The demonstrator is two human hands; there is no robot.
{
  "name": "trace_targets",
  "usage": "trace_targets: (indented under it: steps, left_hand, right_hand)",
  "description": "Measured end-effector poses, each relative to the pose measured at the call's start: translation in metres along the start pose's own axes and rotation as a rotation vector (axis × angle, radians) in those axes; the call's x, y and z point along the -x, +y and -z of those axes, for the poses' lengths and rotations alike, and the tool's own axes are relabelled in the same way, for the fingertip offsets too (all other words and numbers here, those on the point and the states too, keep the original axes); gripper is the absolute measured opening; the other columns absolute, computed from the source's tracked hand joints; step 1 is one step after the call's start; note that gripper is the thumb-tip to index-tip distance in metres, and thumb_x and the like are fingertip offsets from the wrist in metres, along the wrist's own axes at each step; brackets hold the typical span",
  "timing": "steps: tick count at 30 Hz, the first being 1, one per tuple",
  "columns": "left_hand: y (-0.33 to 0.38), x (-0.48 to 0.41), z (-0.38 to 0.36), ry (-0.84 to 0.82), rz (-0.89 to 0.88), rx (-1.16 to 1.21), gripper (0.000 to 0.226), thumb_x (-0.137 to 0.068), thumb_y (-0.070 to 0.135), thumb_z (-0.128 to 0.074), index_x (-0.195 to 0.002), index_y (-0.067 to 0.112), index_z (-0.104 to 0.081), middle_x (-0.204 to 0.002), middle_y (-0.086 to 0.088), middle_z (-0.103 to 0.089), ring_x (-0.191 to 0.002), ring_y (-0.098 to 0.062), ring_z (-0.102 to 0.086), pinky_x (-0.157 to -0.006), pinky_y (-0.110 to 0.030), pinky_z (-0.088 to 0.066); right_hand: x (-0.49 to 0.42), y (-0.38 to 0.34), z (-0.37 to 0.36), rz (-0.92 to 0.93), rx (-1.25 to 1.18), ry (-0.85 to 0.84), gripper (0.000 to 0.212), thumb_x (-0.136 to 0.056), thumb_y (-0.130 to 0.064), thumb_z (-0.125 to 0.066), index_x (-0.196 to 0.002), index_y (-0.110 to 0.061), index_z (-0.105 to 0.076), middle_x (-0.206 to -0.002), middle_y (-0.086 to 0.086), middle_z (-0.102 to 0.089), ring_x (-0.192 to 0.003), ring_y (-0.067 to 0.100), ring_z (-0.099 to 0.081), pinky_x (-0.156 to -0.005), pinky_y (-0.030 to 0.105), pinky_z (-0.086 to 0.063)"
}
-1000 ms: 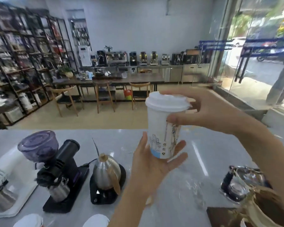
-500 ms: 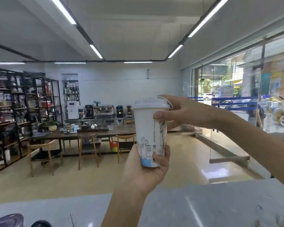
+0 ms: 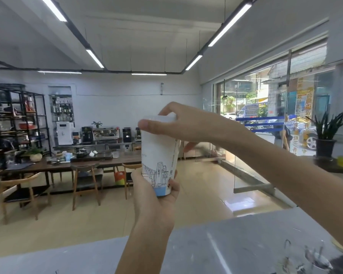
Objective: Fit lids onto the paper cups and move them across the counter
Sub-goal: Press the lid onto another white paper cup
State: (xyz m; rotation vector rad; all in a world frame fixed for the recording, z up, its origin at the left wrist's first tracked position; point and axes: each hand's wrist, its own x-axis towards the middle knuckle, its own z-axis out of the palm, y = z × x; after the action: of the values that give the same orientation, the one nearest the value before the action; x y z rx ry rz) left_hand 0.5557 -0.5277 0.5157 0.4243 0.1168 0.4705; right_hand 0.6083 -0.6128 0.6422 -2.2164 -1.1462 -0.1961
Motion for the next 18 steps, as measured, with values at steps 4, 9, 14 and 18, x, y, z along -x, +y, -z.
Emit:
trace_targets:
  steps: [4, 9, 14, 18]
  left_hand:
    - [-0.004, 0.000, -0.001, 0.005, -0.099, 0.044, 0.037, -0.095, 0.028, -0.039, -0.109, 0.009, -0.068, -0.102, -0.016, -0.070, -0.086, -0.030, -0.063, -0.042, -0.021, -0.048]
    - [0.014, 0.007, 0.010, -0.109, 0.026, 0.052, 0.043, -0.096, 0.030, -0.036, -0.107, 0.006, -0.070, -0.088, -0.018, -0.074, -0.065, -0.029, -0.072, -0.036, -0.020, -0.046]
    - [0.040, 0.022, 0.019, -0.337, 0.224, 0.118, 0.049, -0.082, 0.025, -0.048, -0.120, 0.000, -0.067, -0.098, -0.025, -0.071, -0.069, -0.035, -0.071, -0.043, -0.022, -0.053]
    - [0.051, 0.030, 0.020, -0.455, 0.367, 0.163, 0.048, -0.088, 0.025, -0.046, -0.120, -0.004, -0.067, -0.103, -0.029, -0.068, -0.070, -0.039, -0.071, -0.051, -0.029, -0.059]
  right_hand:
    - [-0.006, -0.007, -0.004, 0.126, -0.011, 0.100, 0.059, -0.073, -0.070, -0.068, -0.116, -0.031, -0.055, -0.095, -0.014, -0.057, -0.080, 0.010, -0.066, -0.057, 0.028, -0.063]
    - [-0.008, -0.005, 0.001, 0.229, -0.172, -0.006, 0.046, -0.076, -0.057, -0.075, -0.113, -0.034, -0.061, -0.093, -0.008, -0.068, -0.077, 0.010, -0.074, -0.060, 0.025, -0.062]
    - [-0.012, 0.009, -0.001, 0.353, -0.507, -0.150, 0.036, -0.085, -0.042, -0.068, -0.119, -0.032, -0.060, -0.109, -0.004, -0.072, -0.103, 0.018, -0.071, -0.082, 0.036, -0.060]
    - [-0.017, 0.014, -0.006, 0.376, -0.689, -0.227, 0.037, -0.088, -0.036, -0.063, -0.122, -0.025, -0.056, -0.109, 0.001, -0.070, -0.108, 0.025, -0.068, -0.087, 0.039, -0.057]
